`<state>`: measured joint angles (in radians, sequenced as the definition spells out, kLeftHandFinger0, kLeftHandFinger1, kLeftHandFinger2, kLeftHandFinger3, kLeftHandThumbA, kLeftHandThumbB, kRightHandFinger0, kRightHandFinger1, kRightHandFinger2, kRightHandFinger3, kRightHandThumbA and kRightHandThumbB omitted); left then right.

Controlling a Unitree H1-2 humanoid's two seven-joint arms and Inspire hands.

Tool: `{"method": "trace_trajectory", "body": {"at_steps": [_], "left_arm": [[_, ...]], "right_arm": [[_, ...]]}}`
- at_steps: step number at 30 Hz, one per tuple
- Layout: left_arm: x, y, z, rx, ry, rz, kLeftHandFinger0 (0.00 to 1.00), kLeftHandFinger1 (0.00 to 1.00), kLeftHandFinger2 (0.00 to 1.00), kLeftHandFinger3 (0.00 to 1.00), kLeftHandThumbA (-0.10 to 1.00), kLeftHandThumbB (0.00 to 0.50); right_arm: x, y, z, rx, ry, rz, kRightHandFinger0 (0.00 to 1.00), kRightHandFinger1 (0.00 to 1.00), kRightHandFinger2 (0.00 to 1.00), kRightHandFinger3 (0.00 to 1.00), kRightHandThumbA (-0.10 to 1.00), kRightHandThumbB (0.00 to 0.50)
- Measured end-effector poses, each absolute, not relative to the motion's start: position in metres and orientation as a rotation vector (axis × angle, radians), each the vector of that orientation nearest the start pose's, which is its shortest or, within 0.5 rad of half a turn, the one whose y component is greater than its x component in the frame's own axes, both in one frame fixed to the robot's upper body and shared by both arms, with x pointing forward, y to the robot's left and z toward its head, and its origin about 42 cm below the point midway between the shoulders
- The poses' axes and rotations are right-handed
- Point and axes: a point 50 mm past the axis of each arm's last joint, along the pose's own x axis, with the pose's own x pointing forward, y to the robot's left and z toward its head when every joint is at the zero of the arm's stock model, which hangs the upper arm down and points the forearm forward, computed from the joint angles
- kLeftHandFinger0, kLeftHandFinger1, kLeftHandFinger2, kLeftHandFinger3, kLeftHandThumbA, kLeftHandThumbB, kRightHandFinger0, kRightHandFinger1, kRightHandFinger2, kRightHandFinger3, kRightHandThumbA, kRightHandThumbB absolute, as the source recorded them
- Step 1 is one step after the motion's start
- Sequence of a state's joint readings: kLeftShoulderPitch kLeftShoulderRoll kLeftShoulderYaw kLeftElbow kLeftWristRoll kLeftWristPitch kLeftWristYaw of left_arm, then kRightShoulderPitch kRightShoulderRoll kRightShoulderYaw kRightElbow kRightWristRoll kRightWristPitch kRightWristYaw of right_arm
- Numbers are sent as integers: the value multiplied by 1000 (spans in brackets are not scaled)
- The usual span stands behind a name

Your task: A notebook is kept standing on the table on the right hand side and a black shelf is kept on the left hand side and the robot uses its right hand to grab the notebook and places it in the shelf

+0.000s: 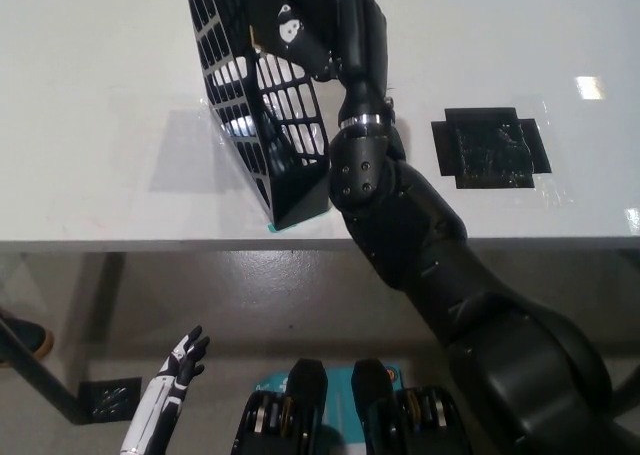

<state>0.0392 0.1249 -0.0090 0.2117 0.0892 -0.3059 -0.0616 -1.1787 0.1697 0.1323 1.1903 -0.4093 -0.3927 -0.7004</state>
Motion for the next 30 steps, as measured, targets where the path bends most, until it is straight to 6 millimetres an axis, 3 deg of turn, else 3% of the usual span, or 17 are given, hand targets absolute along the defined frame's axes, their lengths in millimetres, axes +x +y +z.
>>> {"method": "trace_trajectory", "body": {"at_steps": [2, 3, 4, 5, 6, 7, 8, 10, 13, 15, 19, 30], "left_arm": [[262, 252, 50, 212, -47, -93, 1000, 1000, 1000, 1000, 1000, 181], [261, 251, 49, 211, -47, -95, 1000, 1000, 1000, 1000, 1000, 185], [261, 250, 49, 211, -47, -97, 1000, 1000, 1000, 1000, 1000, 185], [261, 250, 49, 211, -47, -99, 1000, 1000, 1000, 1000, 1000, 173], [261, 249, 49, 211, -47, -101, 1000, 1000, 1000, 1000, 1000, 171], [261, 249, 49, 211, -46, -102, 1000, 1000, 1000, 1000, 1000, 171], [261, 249, 49, 210, -46, -103, 1000, 1000, 1000, 1000, 1000, 171], [261, 248, 49, 210, -47, -103, 1000, 1000, 1000, 1000, 1000, 177], [261, 249, 49, 213, -47, -104, 1000, 1000, 1000, 1000, 1000, 170], [261, 250, 49, 214, -47, -106, 1000, 1000, 1000, 1000, 1000, 162], [262, 248, 49, 215, -47, -117, 1000, 1000, 1000, 1000, 1000, 202], [262, 246, 49, 214, -44, -127, 1000, 1000, 1000, 1000, 1000, 198]], "right_arm": [[528, -3, 308, -335, -588, -104, 0, 101, 593, 563, -100, 102], [528, -1, 313, -333, -598, -101, 0, 143, 626, 676, -100, 143], [528, 2, 318, -332, -608, -97, 126, 346, 851, 891, 73, 204], [528, 4, 321, -331, -615, -94, 458, 683, 1000, 1000, 523, 310], [527, 9, 325, -335, -623, -83, 803, 1000, 1000, 1000, 683, 361], [526, 13, 327, -340, -626, -66, 817, 1000, 1000, 1000, 692, 360], [526, 16, 329, -346, -628, -49, 1000, 1000, 1000, 1000, 804, 382], [524, 24, 331, -360, -629, 6, 1000, 1000, 1000, 1000, 904, 412], [522, 32, 331, -381, -628, 70, 1000, 1000, 1000, 1000, 938, 386], [521, 35, 332, -389, -628, 102, 1000, 1000, 1000, 1000, 994, 406], [520, 37, 338, -395, -629, 137, 1000, 1000, 1000, 1000, 1000, 398], [523, 28, 340, -413, -612, 173, 1000, 1000, 1000, 1000, 1000, 386]]}}
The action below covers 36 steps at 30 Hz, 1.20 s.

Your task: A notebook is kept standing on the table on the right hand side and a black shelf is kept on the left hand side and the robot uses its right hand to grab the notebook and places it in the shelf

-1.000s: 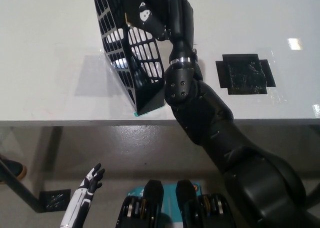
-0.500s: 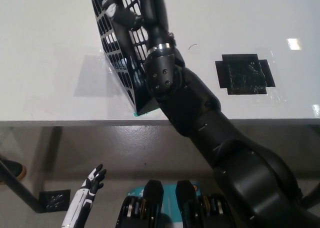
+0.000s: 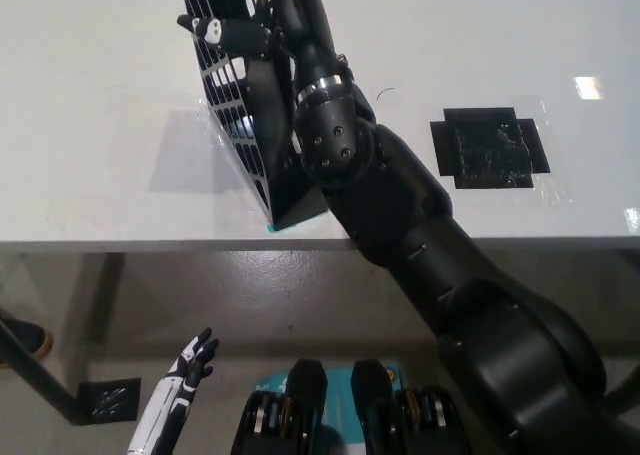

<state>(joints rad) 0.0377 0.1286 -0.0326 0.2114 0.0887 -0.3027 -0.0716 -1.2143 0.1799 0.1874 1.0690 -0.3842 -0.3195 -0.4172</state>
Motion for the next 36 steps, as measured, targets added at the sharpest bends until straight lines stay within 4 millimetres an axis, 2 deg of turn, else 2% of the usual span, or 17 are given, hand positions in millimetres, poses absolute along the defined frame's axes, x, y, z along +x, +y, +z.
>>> {"method": "trace_trajectory", "body": {"at_steps": [3, 7, 10, 11, 12, 14, 17, 19, 21, 25, 27, 29, 30, 32, 33, 35, 36], "left_arm": [[262, 245, 49, 214, -44, -130, 1000, 1000, 1000, 1000, 1000, 216], [261, 245, 49, 213, -43, -131, 1000, 1000, 1000, 1000, 1000, 187], [261, 244, 48, 212, -42, -131, 1000, 1000, 1000, 1000, 1000, 194], [261, 244, 48, 212, -42, -131, 1000, 1000, 1000, 1000, 1000, 180], [261, 244, 48, 212, -42, -132, 1000, 1000, 1000, 1000, 1000, 164], [261, 244, 48, 212, -42, -132, 1000, 1000, 1000, 1000, 1000, 161], [261, 244, 48, 212, -41, -132, 1000, 1000, 1000, 1000, 1000, 157], [261, 244, 48, 211, -41, -132, 1000, 1000, 1000, 1000, 1000, 155], [261, 244, 48, 211, -40, -133, 1000, 1000, 1000, 1000, 1000, 164], [261, 243, 48, 211, -40, -134, 1000, 1000, 1000, 1000, 1000, 185], [261, 243, 48, 211, -39, -134, 1000, 1000, 1000, 1000, 1000, 186], [261, 243, 47, 211, -39, -134, 1000, 1000, 1000, 1000, 1000, 187], [261, 243, 47, 211, -39, -134, 1000, 1000, 1000, 1000, 1000, 170], [261, 243, 47, 211, -39, -134, 1000, 1000, 1000, 1000, 1000, 176], [261, 243, 47, 211, -39, -134, 1000, 1000, 1000, 1000, 1000, 177], [261, 243, 47, 211, -39, -134, 1000, 1000, 1000, 1000, 1000, 171], [261, 243, 47, 211, -39, -133, 1000, 1000, 1000, 1000, 1000, 164]], "right_arm": [[521, 23, 341, -401, -632, 169, 1000, 1000, 1000, 1000, 1000, 387], [517, 8, 354, -375, -701, 146, 1000, 1000, 1000, 1000, 1000, 368], [510, -10, 364, -358, -760, 118, 1000, 1000, 1000, 1000, 1000, 363], [508, -15, 365, -355, -772, 111, 1000, 1000, 1000, 1000, 1000, 363], [505, -22, 365, -351, -783, 100, 1000, 1000, 1000, 1000, 1000, 388], [500, -34, 363, -348, -795, 83, 1000, 1000, 1000, 1000, 1000, 397], [490, -54, 357, -347, -805, 58, 1000, 1000, 1000, 1000, 1000, 384], [482, -71, 348, -348, -806, 38, 1000, 1000, 1000, 1000, 1000, 384], [474, -84, 340, -349, -803, 22, 1000, 1000, 1000, 1000, 1000, 423], [452, -117, 316, -359, -785, -15, 1000, 1000, 1000, 1000, 1000, 377], [438, -133, 303, -367, -772, -32, 1000, 1000, 1000, 1000, 1000, 390], [420, -148, 285, -375, -751, -47, 1000, 1000, 1000, 1000, 1000, 352], [409, -156, 276, -379, -742, -54, 1000, 1000, 1000, 1000, 1000, 358], [388, -167, 262, -381, -727, -63, 1000, 1000, 1000, 1000, 1000, 363], [377, -173, 253, -381, -710, -68, 1000, 1000, 1000, 1000, 1000, 323], [350, -183, 237, -378, -688, -77, 1000, 1000, 1000, 1000, 1000, 308], [339, -186, 234, -376, -684, -81, 1000, 1000, 1000, 1000, 1000, 271]]}}
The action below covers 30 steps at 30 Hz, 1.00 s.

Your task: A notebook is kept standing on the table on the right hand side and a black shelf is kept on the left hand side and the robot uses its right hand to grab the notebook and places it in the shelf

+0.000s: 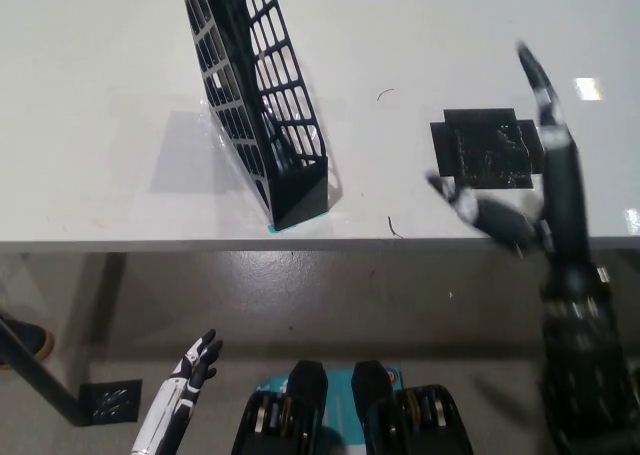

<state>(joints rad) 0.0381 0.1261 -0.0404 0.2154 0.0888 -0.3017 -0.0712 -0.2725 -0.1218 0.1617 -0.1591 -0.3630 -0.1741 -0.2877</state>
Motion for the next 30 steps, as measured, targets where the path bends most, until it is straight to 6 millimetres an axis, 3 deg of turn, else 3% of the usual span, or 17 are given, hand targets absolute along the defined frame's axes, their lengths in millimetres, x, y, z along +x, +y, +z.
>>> {"method": "trace_trajectory", "body": {"at_steps": [1, 3, 4, 7, 8, 9, 10, 12, 18, 21, 23, 24, 26, 30], "left_arm": [[261, 243, 48, 211, -39, -133, 1000, 1000, 1000, 1000, 1000, 160], [261, 244, 48, 211, -40, -132, 1000, 1000, 1000, 1000, 1000, 157], [261, 244, 48, 211, -40, -131, 1000, 1000, 1000, 1000, 1000, 149], [262, 244, 48, 211, -41, -128, 1000, 1000, 1000, 1000, 1000, 144], [263, 244, 49, 211, -43, -128, 1000, 1000, 1000, 1000, 1000, 144], [263, 244, 49, 211, -45, -128, 1000, 1000, 1000, 1000, 1000, 140], [265, 244, 50, 210, -49, -128, 1000, 1000, 1000, 1000, 1000, 141], [266, 244, 51, 211, -52, -128, 1000, 1000, 1000, 1000, 1000, 149], [268, 243, 52, 211, -57, -127, 1000, 1000, 1000, 1000, 1000, 146], [273, 243, 55, 212, -69, -127, 1000, 1000, 1000, 1000, 1000, 147], [276, 243, 57, 212, -77, -126, 1000, 1000, 1000, 1000, 1000, 152], [278, 243, 58, 211, -80, -126, 1000, 1000, 1000, 1000, 1000, 174], [280, 243, 59, 212, -84, -126, 1000, 1000, 1000, 1000, 1000, 167], [282, 244, 61, 212, -88, -120, 1000, 1000, 1000, 1000, 1000, 170]], "right_arm": [[324, -191, 227, -374, -673, -84, 1000, 1000, 1000, 1000, 1000, 262], [294, -200, 215, -361, -660, -88, 1000, 1000, 1000, 1000, 1000, 292], [284, -203, 211, -354, -660, -86, 1000, 1000, 1000, 1000, 1000, 275], [268, -208, 182, -340, -586, -75, 1000, 1000, 1000, 1000, 1000, 296], [267, -209, 170, -330, -555, -69, 1000, 1000, 1000, 1000, 1000, 301], [268, -209, 162, -318, -530, -65, 1000, 1000, 1000, 1000, 1000, 243], [270, -210, 149, -299, -486, -58, 1000, 1000, 1000, 1000, 1000, 283], [272, -210, 132, -270, -413, -47, 1000, 1000, 1000, 1000, 1000, 257], [281, -212, 85, -170, -214, -37, 1000, 1000, 1000, 1000, 1000, 274], [287, -217, 70, -131, -146, -28, 1000, 1000, 1000, 1000, 1000, 287], [291, -220, 63, -99, -111, -22, 1000, 1000, 1000, 1000, 1000, 270], [292, -222, 61, -88, -100, -20, 1000, 1000, 1000, 1000, 1000, 277], [294, -223, 58, -71, -87, -13, 1000, 1000, 1000, 1000, 1000, 314], [295, -224, 54, -44, -66, 5, 1000, 1000, 1000, 1000, 1000, 312]]}}
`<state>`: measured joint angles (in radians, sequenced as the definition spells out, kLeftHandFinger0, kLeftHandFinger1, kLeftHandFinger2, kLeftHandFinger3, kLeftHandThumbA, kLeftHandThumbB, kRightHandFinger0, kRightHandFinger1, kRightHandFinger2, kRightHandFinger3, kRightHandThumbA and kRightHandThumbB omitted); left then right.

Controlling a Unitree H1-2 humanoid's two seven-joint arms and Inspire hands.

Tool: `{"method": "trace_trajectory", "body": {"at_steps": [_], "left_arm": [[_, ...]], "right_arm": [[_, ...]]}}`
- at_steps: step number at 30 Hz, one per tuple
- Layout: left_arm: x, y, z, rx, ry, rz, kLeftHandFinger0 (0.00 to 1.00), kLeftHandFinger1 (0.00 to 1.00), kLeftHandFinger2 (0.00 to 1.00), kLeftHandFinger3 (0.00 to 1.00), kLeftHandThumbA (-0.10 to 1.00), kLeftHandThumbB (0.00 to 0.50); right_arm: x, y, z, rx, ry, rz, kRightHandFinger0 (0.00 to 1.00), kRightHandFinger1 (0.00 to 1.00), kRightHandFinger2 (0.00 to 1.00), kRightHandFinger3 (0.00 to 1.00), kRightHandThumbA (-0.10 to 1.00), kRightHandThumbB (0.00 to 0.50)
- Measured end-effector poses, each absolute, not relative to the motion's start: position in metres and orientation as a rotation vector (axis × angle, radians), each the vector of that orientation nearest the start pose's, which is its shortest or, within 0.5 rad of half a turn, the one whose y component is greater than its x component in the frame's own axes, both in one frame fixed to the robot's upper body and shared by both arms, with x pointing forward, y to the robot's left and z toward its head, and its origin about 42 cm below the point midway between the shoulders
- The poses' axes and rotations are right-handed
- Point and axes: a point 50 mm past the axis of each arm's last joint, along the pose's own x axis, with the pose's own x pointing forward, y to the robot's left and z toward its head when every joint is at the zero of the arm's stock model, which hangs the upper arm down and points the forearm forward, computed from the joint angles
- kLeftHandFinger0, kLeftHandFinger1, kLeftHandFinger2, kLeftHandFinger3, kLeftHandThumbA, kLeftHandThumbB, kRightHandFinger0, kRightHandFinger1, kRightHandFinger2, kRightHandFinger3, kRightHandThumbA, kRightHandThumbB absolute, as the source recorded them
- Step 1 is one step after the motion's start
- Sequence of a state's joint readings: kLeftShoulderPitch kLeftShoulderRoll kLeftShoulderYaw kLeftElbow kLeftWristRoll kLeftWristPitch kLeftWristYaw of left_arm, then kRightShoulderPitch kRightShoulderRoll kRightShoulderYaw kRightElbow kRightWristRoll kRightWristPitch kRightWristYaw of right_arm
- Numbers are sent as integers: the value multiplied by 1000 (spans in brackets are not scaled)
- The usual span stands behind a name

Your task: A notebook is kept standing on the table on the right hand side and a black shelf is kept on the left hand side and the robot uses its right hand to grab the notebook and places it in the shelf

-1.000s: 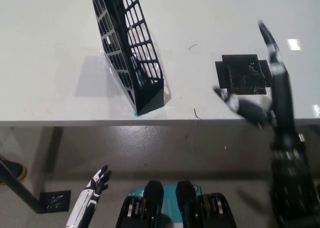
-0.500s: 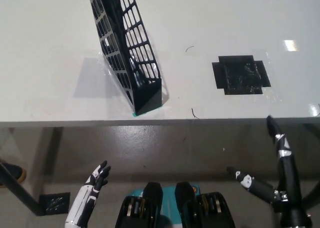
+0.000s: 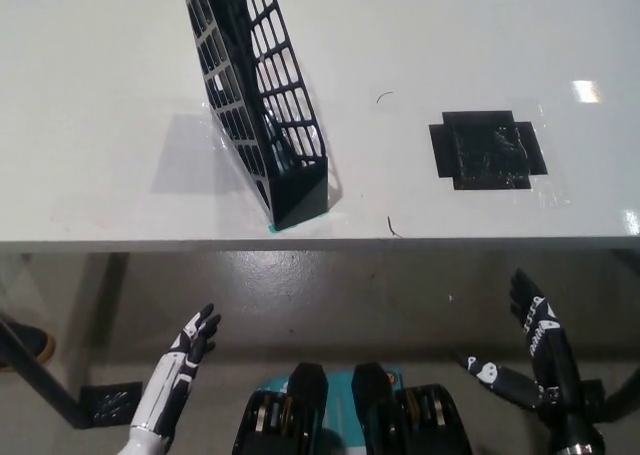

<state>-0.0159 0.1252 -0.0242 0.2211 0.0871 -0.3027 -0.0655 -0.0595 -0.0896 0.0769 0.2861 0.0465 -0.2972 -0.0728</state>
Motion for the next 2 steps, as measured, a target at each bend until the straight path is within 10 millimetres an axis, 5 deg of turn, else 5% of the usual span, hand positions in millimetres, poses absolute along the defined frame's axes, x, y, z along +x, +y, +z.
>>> {"method": "trace_trajectory", "body": {"at_steps": [2], "left_arm": [[283, 244, 60, 212, -87, -118, 1000, 1000, 1000, 1000, 1000, 170]], "right_arm": [[295, -225, 53, -40, -63, 10, 1000, 1000, 1000, 1000, 1000, 298]]}}
